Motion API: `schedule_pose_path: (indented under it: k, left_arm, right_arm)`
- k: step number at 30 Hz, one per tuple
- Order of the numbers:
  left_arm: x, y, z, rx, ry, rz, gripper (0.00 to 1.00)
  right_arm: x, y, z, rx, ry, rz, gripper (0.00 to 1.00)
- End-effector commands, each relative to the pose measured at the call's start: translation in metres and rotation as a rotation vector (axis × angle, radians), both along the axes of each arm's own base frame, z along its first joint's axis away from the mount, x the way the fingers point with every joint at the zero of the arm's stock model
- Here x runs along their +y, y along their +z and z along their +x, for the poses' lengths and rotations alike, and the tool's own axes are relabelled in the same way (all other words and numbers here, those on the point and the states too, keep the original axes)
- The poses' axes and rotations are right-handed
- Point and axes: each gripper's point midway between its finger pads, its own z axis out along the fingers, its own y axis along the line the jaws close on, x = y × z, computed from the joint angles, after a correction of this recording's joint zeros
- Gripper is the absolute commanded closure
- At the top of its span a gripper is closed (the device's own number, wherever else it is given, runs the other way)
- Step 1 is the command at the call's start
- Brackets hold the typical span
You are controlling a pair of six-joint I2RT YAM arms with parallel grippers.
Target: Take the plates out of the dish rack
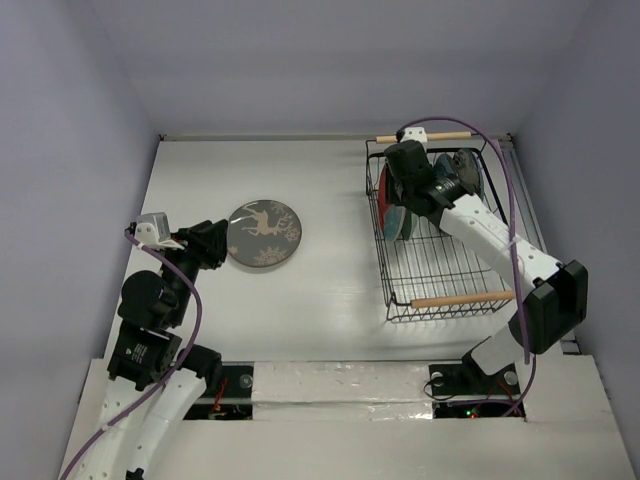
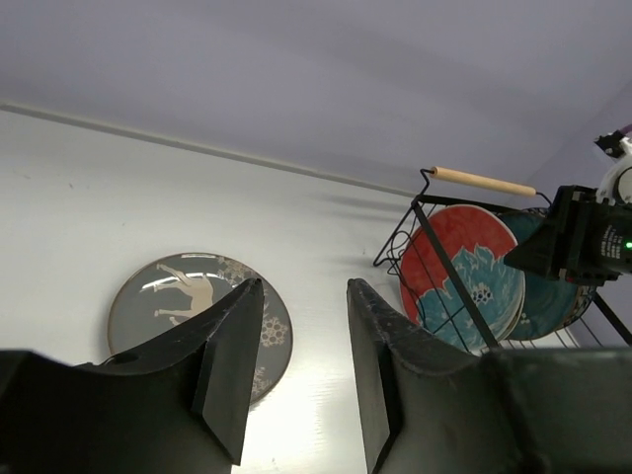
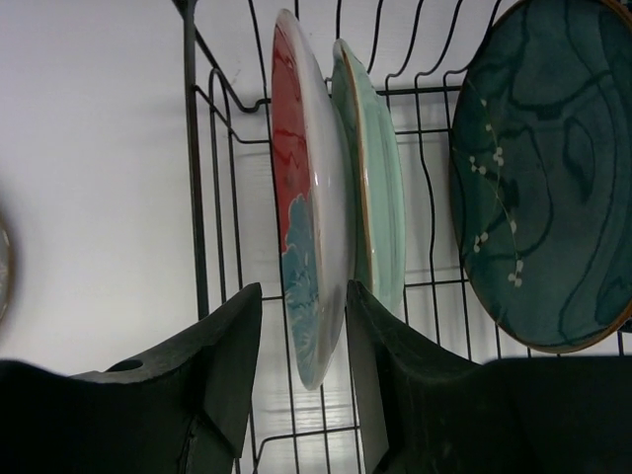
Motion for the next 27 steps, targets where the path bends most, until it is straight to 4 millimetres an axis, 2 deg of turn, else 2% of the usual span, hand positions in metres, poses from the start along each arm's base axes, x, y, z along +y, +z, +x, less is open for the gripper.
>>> schedule_pose_path:
  k: [1, 8, 14, 17, 20, 21, 22, 23, 24, 27]
  left_arm:
    - [0.0, 0.012, 0.0, -0.04, -0.003, -0.008, 0.63]
    - [-0.001, 0.013, 0.0, -0.042, -0.005, -0.005, 0.6]
    - [-0.002, 0.012, 0.0, -0.039, -0.012, -0.005, 0.6]
    - [-0.002, 0.013, 0.0, -0.042, -0.011, -0.005, 0.6]
    - [-0.001, 0.013, 0.0, -0.042, -0.01, -0.005, 0.6]
    - [-0.001, 0.013, 0.0, -0.044, -0.01, -0.006, 0.6]
    - [-0.001, 0.013, 0.0, -0.044, -0.01, -0.004, 0.6]
    - [-0.001, 0.013, 0.0, -0.043, -0.01, -0.002, 0.6]
    - [-0.001, 0.013, 0.0, -0.043, -0.008, -0.002, 0.6]
    - [-0.001, 0.014, 0.0, -0.047, -0.007, -0.004, 0.6]
  right_arm:
    - [-0.009, 0.016, 0.01, -0.033, -0.028, -0.028, 0.55]
    - [-0.002, 0.0, 0.021, 0.001, -0.018, -0.054, 0.59]
    - [-0.005, -0.01, 0.029, 0.025, -0.045, -0.104, 0.59]
    - [-0.008, -0.013, 0.031, 0.027, -0.064, -0.129, 0.66]
    - [-0.013, -0.012, 0.033, 0.031, -0.08, -0.159, 0.78]
    - [-0.015, -0.01, 0.034, 0.024, -0.092, -0.174, 0.83]
    - [-0.017, -0.007, 0.035, 0.015, -0.098, -0.178, 0.93]
    - [-0.02, -0.002, 0.035, -0.001, -0.11, -0.186, 0.97]
    - [-0.022, 0.007, 0.035, -0.02, -0.118, -0.181, 1.0]
    - [-0.024, 0.031, 0.034, -0.085, -0.125, -0.181, 1.0]
